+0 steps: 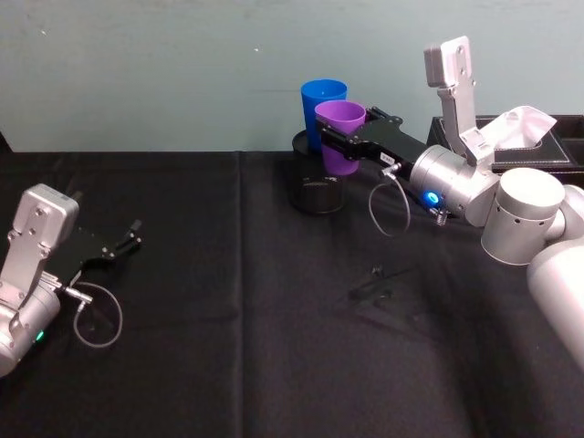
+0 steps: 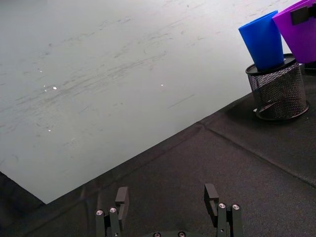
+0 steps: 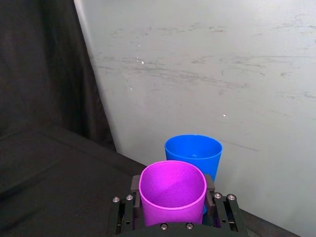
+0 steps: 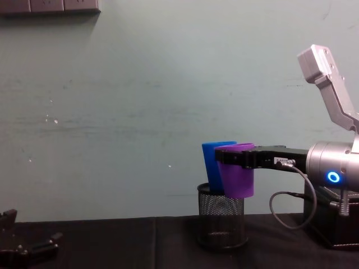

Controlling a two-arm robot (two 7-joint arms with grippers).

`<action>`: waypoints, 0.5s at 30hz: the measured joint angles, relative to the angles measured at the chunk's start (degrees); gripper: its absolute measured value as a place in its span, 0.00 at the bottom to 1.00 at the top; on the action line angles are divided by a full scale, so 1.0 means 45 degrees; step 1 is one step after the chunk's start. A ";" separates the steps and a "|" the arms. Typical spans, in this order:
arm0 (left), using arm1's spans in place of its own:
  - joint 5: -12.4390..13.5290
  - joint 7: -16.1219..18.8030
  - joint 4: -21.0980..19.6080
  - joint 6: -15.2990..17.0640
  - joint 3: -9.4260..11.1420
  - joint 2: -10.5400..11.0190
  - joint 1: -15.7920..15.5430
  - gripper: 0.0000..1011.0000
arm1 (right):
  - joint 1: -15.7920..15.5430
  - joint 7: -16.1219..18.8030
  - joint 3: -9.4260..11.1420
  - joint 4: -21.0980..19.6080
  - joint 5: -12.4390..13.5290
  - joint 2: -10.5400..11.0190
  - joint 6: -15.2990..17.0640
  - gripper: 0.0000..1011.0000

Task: Pick up one cup with a gripper and tap it against the other cup.

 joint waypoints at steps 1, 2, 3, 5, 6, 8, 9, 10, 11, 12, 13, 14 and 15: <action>0.0000 0.0000 0.0000 0.0000 0.0000 0.0000 0.0001 0.99 | -0.0002 0.0000 0.0002 -0.0001 -0.0001 -0.0001 -0.0010 0.72; 0.0000 0.0000 0.0000 -0.0001 0.0000 0.0000 0.0001 0.99 | -0.0024 0.0021 0.0004 -0.0023 -0.0003 0.0004 -0.0042 0.72; 0.0000 0.0000 0.0000 0.0000 0.0000 0.0000 0.0000 0.99 | -0.0113 0.0103 0.0003 -0.0132 0.0000 0.0025 -0.0113 0.72; 0.0000 0.0000 0.0001 0.0000 0.0000 -0.0001 0.0000 0.99 | -0.0233 0.0173 0.0004 -0.0305 0.0018 0.0069 -0.0130 0.72; 0.0000 0.0000 0.0001 0.0000 0.0000 0.0000 0.0001 0.99 | -0.0291 0.0205 0.0006 -0.0403 0.0033 0.0093 -0.0130 0.72; 0.0000 0.0000 0.0000 0.0000 0.0000 -0.0001 0.0000 0.99 | -0.0529 0.0276 0.0015 -0.0798 0.0093 0.0181 -0.0091 0.72; 0.0000 0.0000 0.0001 0.0000 0.0000 0.0000 0.0000 0.99 | -0.0725 0.0310 0.0026 -0.1103 0.0150 0.0257 -0.0044 0.72; 0.0000 0.0000 0.0000 0.0000 0.0000 0.0000 0.0001 0.99 | -0.0847 0.0331 0.0037 -0.1294 0.0185 0.0303 -0.0018 0.72; 0.0000 0.0000 0.0001 0.0000 0.0000 0.0000 0.0000 0.99 | -0.0969 0.0344 0.0049 -0.1478 0.0230 0.0355 0.0012 0.72; 0.0000 0.0000 0.0001 0.0000 0.0000 0.0000 0.0001 0.99 | -0.1096 0.0358 0.0056 -0.1663 0.0275 0.0408 0.0040 0.72; 0.0000 0.0000 0.0000 0.0000 0.0000 0.0000 0.0000 0.99 | -0.1377 0.0378 0.0083 -0.2076 0.0376 0.0533 0.0080 0.72; 0.0000 0.0000 0.0001 0.0000 0.0000 0.0000 0.0000 0.99 | -0.1511 0.0390 0.0097 -0.2265 0.0425 0.0590 0.0092 0.72; 0.0000 0.0000 0.0001 0.0000 0.0000 0.0000 0.0000 0.99 | -0.1658 0.0412 0.0108 -0.2468 0.0478 0.0653 0.0105 0.72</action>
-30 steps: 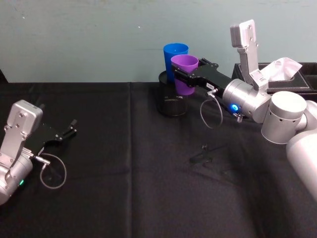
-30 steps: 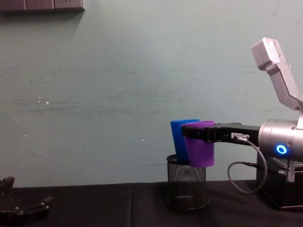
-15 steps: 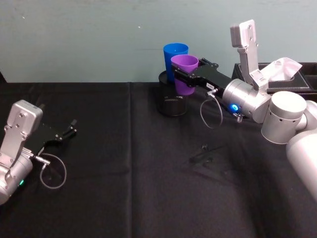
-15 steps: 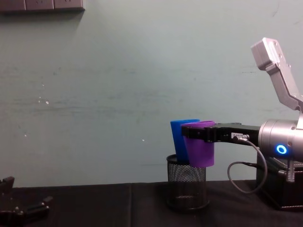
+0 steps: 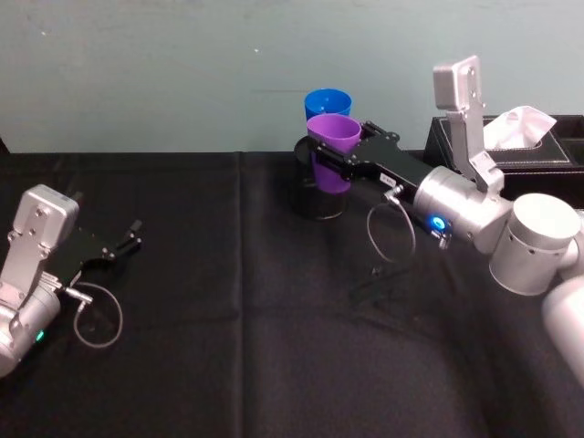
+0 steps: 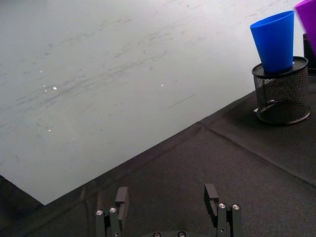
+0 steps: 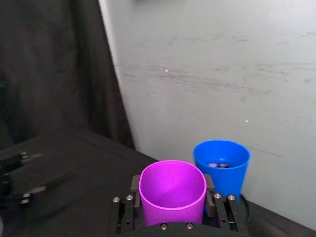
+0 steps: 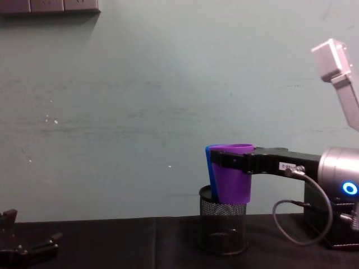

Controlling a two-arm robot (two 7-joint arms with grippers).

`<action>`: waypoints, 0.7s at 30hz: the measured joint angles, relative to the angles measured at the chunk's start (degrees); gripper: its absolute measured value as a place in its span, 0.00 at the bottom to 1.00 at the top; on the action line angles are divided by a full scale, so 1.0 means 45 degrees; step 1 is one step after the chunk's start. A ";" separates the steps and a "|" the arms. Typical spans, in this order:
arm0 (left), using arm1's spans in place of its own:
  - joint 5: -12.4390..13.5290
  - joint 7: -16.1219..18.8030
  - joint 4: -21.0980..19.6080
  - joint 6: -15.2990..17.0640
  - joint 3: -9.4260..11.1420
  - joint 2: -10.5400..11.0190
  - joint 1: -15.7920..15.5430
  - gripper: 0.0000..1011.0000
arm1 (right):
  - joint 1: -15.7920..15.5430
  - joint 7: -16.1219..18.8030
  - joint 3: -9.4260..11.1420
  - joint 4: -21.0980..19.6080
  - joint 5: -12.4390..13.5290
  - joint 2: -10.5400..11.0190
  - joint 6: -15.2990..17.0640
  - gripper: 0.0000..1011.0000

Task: Pick up one cup with a gripper and tap it against the other cup.

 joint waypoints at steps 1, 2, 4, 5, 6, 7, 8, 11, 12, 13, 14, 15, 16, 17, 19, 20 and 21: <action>0.0000 0.0000 -0.0001 0.0000 0.0000 0.0000 0.0000 0.99 | -0.0298 0.0027 0.0034 -0.0412 0.0134 0.0134 0.0006 0.72; 0.0000 0.0000 0.0000 0.0000 0.0000 0.0000 0.0000 0.99 | -0.0451 0.0035 0.0055 -0.0617 0.0196 0.0207 0.0006 0.72; 0.0000 0.0000 0.0000 0.0000 0.0001 0.0000 0.0000 0.99 | -0.0968 0.0061 0.0113 -0.1236 0.0389 0.0441 -0.0041 0.72; 0.0000 0.0000 0.0000 0.0000 0.0000 -0.0001 0.0000 0.99 | -0.1099 0.0072 0.0127 -0.1379 0.0440 0.0504 -0.0072 0.72; 0.0000 0.0000 0.0000 0.0000 0.0001 0.0001 0.0000 0.99 | -0.1261 0.0089 0.0139 -0.1554 0.0501 0.0584 -0.0119 0.72; 0.0000 0.0000 0.0000 0.0000 0.0000 0.0000 0.0000 0.99 | -0.1594 0.0124 0.0144 -0.1884 0.0593 0.0742 -0.0236 0.72; 0.0000 0.0000 0.0000 0.0000 0.0000 0.0000 0.0000 0.99 | -0.1717 0.0136 0.0144 -0.1998 0.0615 0.0803 -0.0295 0.72; 0.0000 0.0000 0.0000 0.0000 0.0000 0.0000 0.0000 0.99 | -0.2342 0.0215 0.0097 -0.2473 0.0666 0.1108 -0.0705 0.72; 0.0000 0.0000 0.0000 0.0000 0.0000 0.0000 0.0000 0.99 | -0.2476 0.0237 0.0070 -0.2552 0.0665 0.1163 -0.0825 0.72; 0.0000 0.0000 0.0000 0.0000 0.0000 0.0000 0.0000 0.99 | -0.2590 0.0248 0.0050 -0.2607 0.0660 0.1208 -0.0917 0.72; 0.0000 0.0000 -0.0001 0.0000 0.0000 0.0001 0.0000 0.99 | -0.2712 0.0256 0.0021 -0.2652 0.0650 0.1252 -0.1041 0.72; 0.0001 0.0000 0.0000 0.0000 0.0000 0.0000 0.0000 0.99 | -0.2971 0.0274 -0.0042 -0.2708 0.0600 0.1327 -0.1300 0.72; 0.0000 0.0001 -0.0001 0.0000 0.0000 0.0000 0.0001 0.99 | -0.3059 0.0288 -0.0065 -0.2714 0.0574 0.1347 -0.1399 0.72; 0.0000 0.0000 0.0000 0.0000 0.0000 0.0000 0.0000 0.99 | -0.3165 0.0300 -0.0095 -0.2717 0.0546 0.1370 -0.1507 0.72; 0.0000 0.0000 0.0000 0.0000 0.0000 0.0000 0.0000 0.99 | -0.3436 0.0319 -0.0190 -0.2625 0.0408 0.1392 -0.1911 0.72; 0.0000 0.0000 0.0000 0.0000 0.0000 0.0000 0.0000 0.99 | -0.3509 0.0320 -0.0224 -0.2548 0.0350 0.1387 -0.2044 0.72; 0.0000 0.0000 0.0000 0.0000 0.0000 0.0000 0.0001 0.99 | -0.3627 0.0322 -0.0278 -0.2389 0.0246 0.1364 -0.2279 0.72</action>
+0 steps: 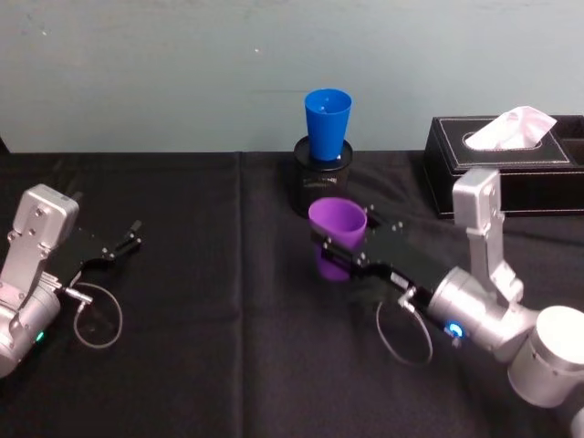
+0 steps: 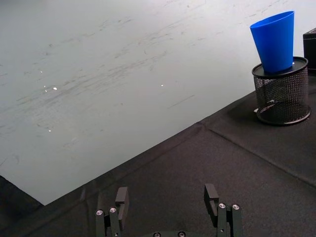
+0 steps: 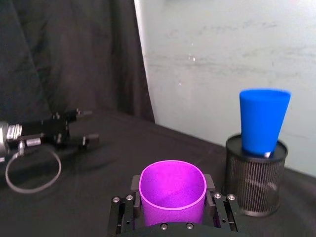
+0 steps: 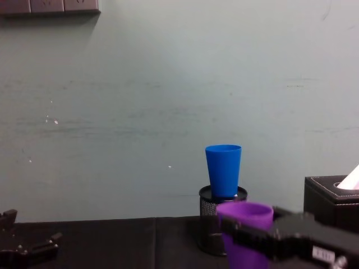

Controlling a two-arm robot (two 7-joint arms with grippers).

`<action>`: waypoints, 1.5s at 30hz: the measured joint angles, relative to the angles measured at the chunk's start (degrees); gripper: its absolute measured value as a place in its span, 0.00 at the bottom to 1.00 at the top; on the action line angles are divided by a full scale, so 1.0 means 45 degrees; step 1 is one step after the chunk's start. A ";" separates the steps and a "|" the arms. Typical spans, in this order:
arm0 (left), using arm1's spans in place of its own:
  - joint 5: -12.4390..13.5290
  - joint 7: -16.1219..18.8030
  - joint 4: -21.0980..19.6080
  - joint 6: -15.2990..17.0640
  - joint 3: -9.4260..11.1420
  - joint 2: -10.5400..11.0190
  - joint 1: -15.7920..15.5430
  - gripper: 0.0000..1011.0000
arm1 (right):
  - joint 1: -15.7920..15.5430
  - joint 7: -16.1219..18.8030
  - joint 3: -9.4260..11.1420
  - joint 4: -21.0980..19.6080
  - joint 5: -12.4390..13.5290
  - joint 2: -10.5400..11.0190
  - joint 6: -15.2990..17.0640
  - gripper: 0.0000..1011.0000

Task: Pick up one cup with a gripper and tap it against the other cup.

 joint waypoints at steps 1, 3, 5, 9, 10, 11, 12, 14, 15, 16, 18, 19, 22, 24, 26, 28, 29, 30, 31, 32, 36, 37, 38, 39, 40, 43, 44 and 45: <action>0.0000 0.0000 0.0000 0.0001 0.0000 0.0000 0.0000 0.99 | -0.0052 0.0003 -0.0028 0.0094 -0.0053 -0.0021 -0.0109 0.72; 0.0000 0.0000 0.0000 0.0000 0.0000 0.0000 0.0000 0.99 | -0.0151 0.0029 -0.0076 0.0367 -0.0180 -0.0100 -0.0442 0.72; 0.0000 0.0000 0.0000 0.0000 0.0000 0.0000 0.0000 0.99 | -0.0192 0.0048 -0.0091 0.0571 -0.0246 -0.0172 -0.0653 0.72; 0.0000 0.0000 0.0000 0.0000 0.0001 0.0000 -0.0001 0.99 | -0.0229 0.0137 -0.0096 0.1124 -0.0459 -0.0358 -0.1184 0.72; -0.0001 0.0000 0.0000 0.0000 0.0000 0.0000 -0.0001 0.99 | -0.0225 0.0165 -0.0094 0.1205 -0.0482 -0.0390 -0.1246 0.72; 0.0000 0.0000 0.0000 0.0000 0.0000 0.0000 0.0000 0.99 | -0.0220 0.0196 -0.0092 0.1266 -0.0495 -0.0414 -0.1296 0.72; -0.0001 0.0000 0.0000 0.0000 0.0000 -0.0001 0.0000 0.99 | -0.0200 0.0250 -0.0080 0.1424 -0.0516 -0.0468 -0.1404 0.72; 0.0000 0.0000 -0.0001 0.0000 0.0001 0.0000 0.0000 0.99 | -0.0170 0.0336 -0.0058 0.1589 -0.0550 -0.0541 -0.1526 0.72; 0.0000 0.0000 0.0000 0.0000 0.0000 0.0000 0.0000 0.99 | -0.0161 0.0358 -0.0053 0.1634 -0.0556 -0.0564 -0.1556 0.72; -0.0001 0.0000 0.0000 0.0000 0.0001 0.0000 -0.0001 0.99 | -0.0148 0.0391 -0.0047 0.1685 -0.0562 -0.0586 -0.1588 0.72; -0.0001 0.0000 -0.0001 0.0000 0.0000 0.0000 -0.0001 0.99 | -0.0126 0.0433 -0.0035 0.1779 -0.0567 -0.0629 -0.1622 0.72; 0.0000 0.0000 -0.0001 0.0000 0.0000 0.0000 0.0000 0.99 | -0.0104 0.0478 -0.0023 0.1860 -0.0572 -0.0666 -0.1651 0.72; 0.0000 0.0000 -0.0001 0.0000 0.0000 0.0000 -0.0001 0.99 | -0.0086 0.0520 0.0008 0.1965 -0.0579 -0.0717 -0.1682 0.72; 0.0000 0.0000 0.0000 0.0000 0.0000 0.0000 0.0000 0.99 | -0.0082 0.0538 0.0029 0.2018 -0.0582 -0.0752 -0.1684 0.72; 0.0000 0.0000 0.0000 0.0000 0.0000 0.0000 0.0000 0.99 | -0.0078 0.0554 0.0040 0.2049 -0.0585 -0.0776 -0.1683 0.72; 0.0000 0.0000 0.0000 0.0000 0.0001 0.0000 -0.0001 0.99 | -0.0074 0.0561 0.0040 0.2072 -0.0598 -0.0789 -0.1681 0.72; 0.0000 0.0000 -0.0001 0.0000 0.0000 0.0000 0.0000 0.99 | -0.0072 0.0564 0.0040 0.2078 -0.0602 -0.0794 -0.1680 0.72; -0.0001 0.0000 -0.0001 0.0000 0.0000 0.0000 0.0000 0.99 | -0.0071 0.0565 0.0040 0.2078 -0.0602 -0.0794 -0.1680 0.72; -0.0001 0.0000 0.0000 0.0001 0.0001 0.0000 -0.0001 0.99 | -0.0070 0.0565 0.0040 0.2078 -0.0602 -0.0794 -0.1680 0.72; 0.0000 0.0000 0.0000 0.0000 0.0001 0.0000 -0.0001 0.99 | -0.0070 0.0565 0.0040 0.2078 -0.0602 -0.0793 -0.1680 0.72; -0.0001 0.0000 -0.0001 0.0000 0.0000 0.0000 -0.0001 0.99 | -0.0070 0.0565 0.0039 0.2078 -0.0602 -0.0791 -0.1679 0.72; 0.0000 0.0000 -0.0001 0.0000 0.0000 0.0000 0.0000 0.99 | -0.0070 0.0565 0.0039 0.2078 -0.0602 -0.0790 -0.1678 0.72; -0.0001 0.0000 -0.0001 0.0000 0.0000 0.0000 0.0000 0.99 | -0.0070 0.0565 0.0039 0.2078 -0.0602 -0.0790 -0.1678 0.72; 0.0000 0.0000 -0.0001 0.0000 0.0001 0.0000 -0.0001 0.99 | -0.0070 0.0566 0.0039 0.2078 -0.0601 -0.0789 -0.1677 0.72; -0.0001 0.0000 -0.0001 0.0000 0.0000 0.0000 -0.0001 0.99 | -0.0070 0.0566 0.0039 0.2077 -0.0600 -0.0788 -0.1676 0.75; 0.0000 0.0000 0.0000 0.0000 0.0000 0.0000 -0.0001 0.99 | -0.0070 0.0565 0.0039 0.2077 -0.0600 -0.0786 -0.1675 0.83; 0.0000 0.0000 -0.0001 0.0000 0.0000 0.0000 0.0000 0.99 | -0.0070 0.0566 0.0039 0.2075 -0.0599 -0.0785 -0.1675 0.86; 0.0000 0.0000 0.0000 0.0000 0.0001 0.0000 0.0000 0.99 | -0.0070 0.0565 0.0039 0.2074 -0.0599 -0.0784 -0.1675 0.88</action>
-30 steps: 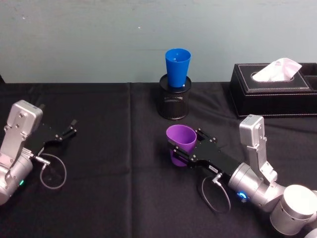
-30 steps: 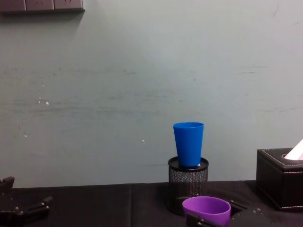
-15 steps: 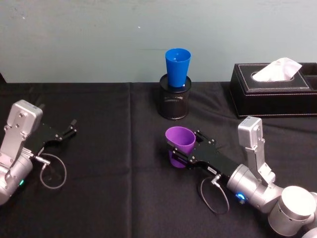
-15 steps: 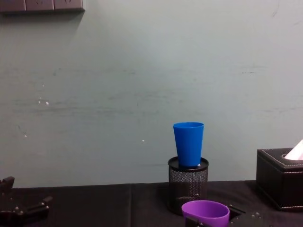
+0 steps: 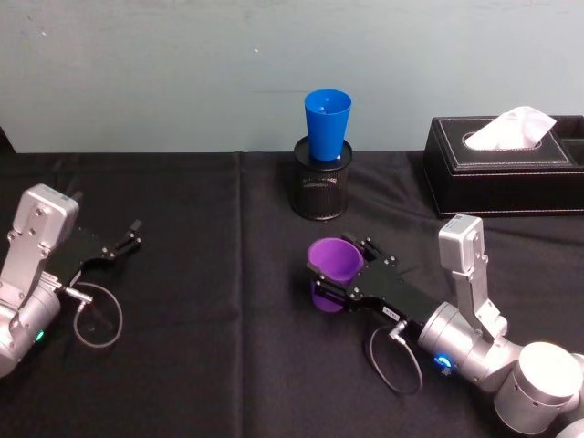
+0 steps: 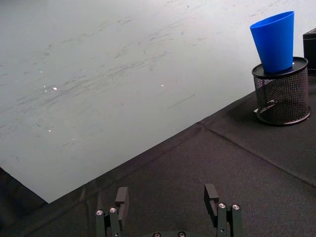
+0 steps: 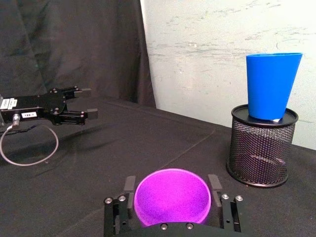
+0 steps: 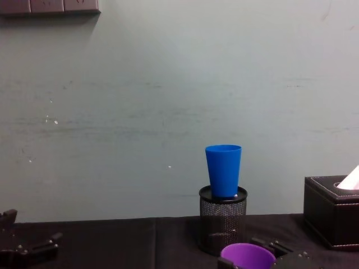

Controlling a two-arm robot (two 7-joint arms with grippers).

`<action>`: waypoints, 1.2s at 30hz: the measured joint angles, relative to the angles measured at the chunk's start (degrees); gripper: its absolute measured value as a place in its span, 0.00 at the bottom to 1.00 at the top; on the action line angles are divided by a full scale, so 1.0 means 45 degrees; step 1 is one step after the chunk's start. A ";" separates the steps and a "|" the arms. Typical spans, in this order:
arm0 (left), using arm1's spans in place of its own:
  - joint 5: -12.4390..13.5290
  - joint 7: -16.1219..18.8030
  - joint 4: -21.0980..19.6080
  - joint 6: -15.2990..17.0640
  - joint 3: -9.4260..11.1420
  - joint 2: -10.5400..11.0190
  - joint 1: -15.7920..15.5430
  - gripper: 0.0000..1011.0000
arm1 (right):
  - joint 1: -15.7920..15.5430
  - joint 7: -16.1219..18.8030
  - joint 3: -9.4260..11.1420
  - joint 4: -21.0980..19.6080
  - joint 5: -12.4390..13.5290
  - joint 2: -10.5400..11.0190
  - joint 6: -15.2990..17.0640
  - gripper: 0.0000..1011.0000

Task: Pick up one cup with a gripper and tap it against the other cup.

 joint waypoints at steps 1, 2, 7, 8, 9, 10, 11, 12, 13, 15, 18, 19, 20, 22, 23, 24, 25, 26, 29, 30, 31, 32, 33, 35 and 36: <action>0.0000 0.0000 0.0000 0.0000 0.0000 0.0000 0.0000 0.99 | 0.0000 0.0000 0.0000 -0.0001 0.0001 0.0000 0.0000 0.89; 0.0000 0.0000 0.0000 0.0000 0.0000 0.0000 -0.0001 0.99 | 0.0000 -0.0001 0.0000 -0.0002 0.0001 0.0001 0.0000 0.92; 0.0000 0.0000 0.0000 0.0000 0.0000 0.0000 0.0000 0.99 | 0.0000 -0.0006 0.0000 -0.0006 0.0003 0.0003 0.0000 0.99; 0.0000 0.0000 0.0000 0.0000 0.0000 0.0000 0.0000 0.99 | 0.0000 -0.0008 0.0000 -0.0008 0.0004 0.0002 0.0000 0.99; 0.0000 0.0000 0.0000 0.0000 0.0000 0.0000 0.0000 0.99 | 0.0000 -0.0008 0.0000 -0.0008 0.0004 0.0002 0.0001 0.99; 0.0000 0.0000 0.0000 0.0000 0.0000 0.0000 0.0000 0.99 | 0.0000 -0.0009 0.0000 -0.0009 0.0004 0.0002 0.0000 0.99; 0.0000 0.0000 0.0000 0.0000 0.0000 0.0000 0.0000 0.99 | 0.0000 -0.0009 0.0000 -0.0010 0.0004 0.0002 0.0000 0.99; 0.0000 0.0000 0.0000 0.0000 0.0000 0.0000 0.0000 0.99 | 0.0000 -0.0010 0.0000 -0.0012 0.0004 0.0003 0.0000 0.99; 0.0000 0.0000 0.0000 0.0000 0.0000 0.0000 0.0000 0.99 | 0.0000 -0.0010 0.0000 -0.0012 0.0004 0.0003 0.0000 0.99; 0.0000 0.0000 0.0000 0.0001 -0.0001 0.0000 0.0000 0.99 | 0.0000 -0.0011 0.0000 -0.0012 0.0005 0.0003 0.0000 0.99; 0.0000 0.0000 -0.0001 0.0000 0.0000 0.0000 0.0000 0.99 | -0.0048 -0.0015 0.0024 -0.0151 0.0002 0.0022 -0.0048 0.99; 0.0000 0.0000 -0.0001 0.0000 0.0000 0.0000 0.0000 0.99 | -0.0089 -0.0016 0.0045 -0.0252 0.0000 0.0037 -0.0096 0.99; 0.0000 0.0000 0.0000 0.0000 0.0000 0.0000 0.0000 0.99 | -0.0136 -0.0030 0.0072 -0.0362 -0.0008 0.0051 -0.0139 0.99; 0.0000 0.0000 0.0000 0.0000 -0.0001 0.0000 -0.0001 0.99 | -0.0255 -0.0105 0.0165 -0.0660 -0.0036 0.0090 -0.0263 0.99; -0.0001 0.0000 -0.0001 0.0000 0.0000 0.0000 0.0000 0.99 | -0.0299 -0.0143 0.0212 -0.0792 -0.0036 0.0100 -0.0310 0.99; 0.0000 0.0000 0.0000 0.0000 0.0000 0.0000 -0.0001 0.99 | -0.0343 -0.0184 0.0263 -0.0920 -0.0036 0.0113 -0.0350 0.99; 0.0000 0.0000 0.0000 0.0001 0.0000 0.0000 0.0000 0.99 | -0.0434 -0.0307 0.0372 -0.1174 -0.0040 0.0143 -0.0414 0.99; 0.0000 0.0001 -0.0001 0.0000 -0.0001 0.0000 0.0000 0.99 | -0.0468 -0.0359 0.0426 -0.1291 -0.0046 0.0156 -0.0429 0.99; 0.0000 0.0000 -0.0001 0.0000 0.0000 0.0000 0.0000 0.99 | -0.0634 -0.0747 0.0696 -0.1842 -0.0094 0.0198 -0.0440 0.99; 0.0000 0.0000 -0.0001 0.0000 0.0000 0.0000 0.0000 0.99 | -0.0668 -0.0856 0.0754 -0.1961 -0.0113 0.0201 -0.0422 0.99; -0.0001 0.0000 -0.0001 0.0000 -0.0001 0.0000 0.0000 0.99 | -0.0717 -0.0996 0.0829 -0.2106 -0.0153 0.0207 -0.0370 0.99; 0.0000 0.0000 -0.0001 0.0000 0.0000 0.0000 0.0000 0.99 | -0.0818 -0.1300 0.0983 -0.2435 -0.0234 0.0216 -0.0200 0.99; 0.0000 0.0000 -0.0001 0.0000 0.0000 0.0000 0.0001 0.99 | -0.0864 -0.1468 0.1051 -0.2580 -0.0289 0.0220 -0.0084 0.99; 0.0000 0.0000 -0.0001 0.0000 -0.0001 0.0000 0.0000 0.99 | -0.0993 -0.2026 0.1253 -0.3098 -0.0470 0.0222 0.0466 0.99; 0.0000 0.0000 0.0000 0.0000 0.0000 0.0000 0.0000 0.99 | -0.1034 -0.2260 0.1318 -0.3271 -0.0538 0.0221 0.0739 0.99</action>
